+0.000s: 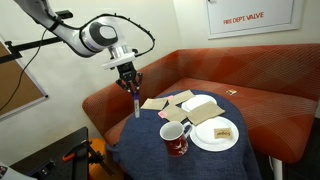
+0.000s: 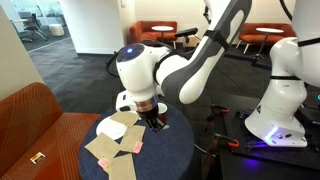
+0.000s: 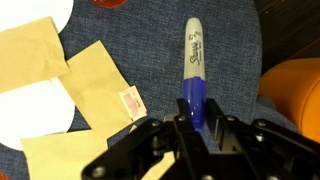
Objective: Take the marker out of the cup and put it on the table
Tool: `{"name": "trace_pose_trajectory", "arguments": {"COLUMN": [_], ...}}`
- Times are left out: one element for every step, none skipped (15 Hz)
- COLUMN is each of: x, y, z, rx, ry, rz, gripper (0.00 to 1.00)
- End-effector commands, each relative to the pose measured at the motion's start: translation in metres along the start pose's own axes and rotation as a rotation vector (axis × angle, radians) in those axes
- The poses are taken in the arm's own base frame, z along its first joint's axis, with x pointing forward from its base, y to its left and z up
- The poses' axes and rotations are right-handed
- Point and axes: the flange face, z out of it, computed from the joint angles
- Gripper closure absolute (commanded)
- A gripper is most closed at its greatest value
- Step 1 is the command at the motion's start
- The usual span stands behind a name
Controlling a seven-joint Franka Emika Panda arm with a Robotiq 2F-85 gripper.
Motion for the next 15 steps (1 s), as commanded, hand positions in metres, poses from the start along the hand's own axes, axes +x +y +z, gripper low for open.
{"name": "trace_pose_trajectory", "arguments": {"x": [0.007, 0.008, 0.008, 0.009, 0.009, 0.010, 0.011, 0.012, 0.013, 0.015, 0.016, 0.019, 0.021, 0.024, 0.027], "y": [-0.001, -0.003, -0.004, -0.005, -0.006, -0.007, -0.007, -0.008, -0.008, -0.009, -0.009, -0.008, -0.008, -0.007, -0.006], "z": [0.015, 0.020, 0.026, 0.033, 0.039, 0.045, 0.051, 0.057, 0.063, 0.070, 0.075, 0.081, 0.086, 0.091, 0.096], "rx": [0.021, 0.028, 0.033, 0.036, 0.037, 0.039, 0.041, 0.041, 0.041, 0.039, 0.038, 0.032, 0.030, 0.026, 0.024], "ry": [-0.029, -0.033, -0.040, -0.046, -0.053, -0.061, -0.070, -0.081, -0.090, -0.103, -0.112, -0.123, -0.132, -0.137, -0.145], "rz": [-0.052, -0.061, -0.062, -0.067, -0.074, -0.081, -0.088, -0.094, -0.105, -0.115, -0.125, -0.134, -0.143, -0.150, -0.158], "gripper": [0.94, 0.94, 0.94, 0.94, 0.94, 0.94, 0.94, 0.94, 0.94, 0.94, 0.94, 0.94, 0.94, 0.94, 0.94]}}
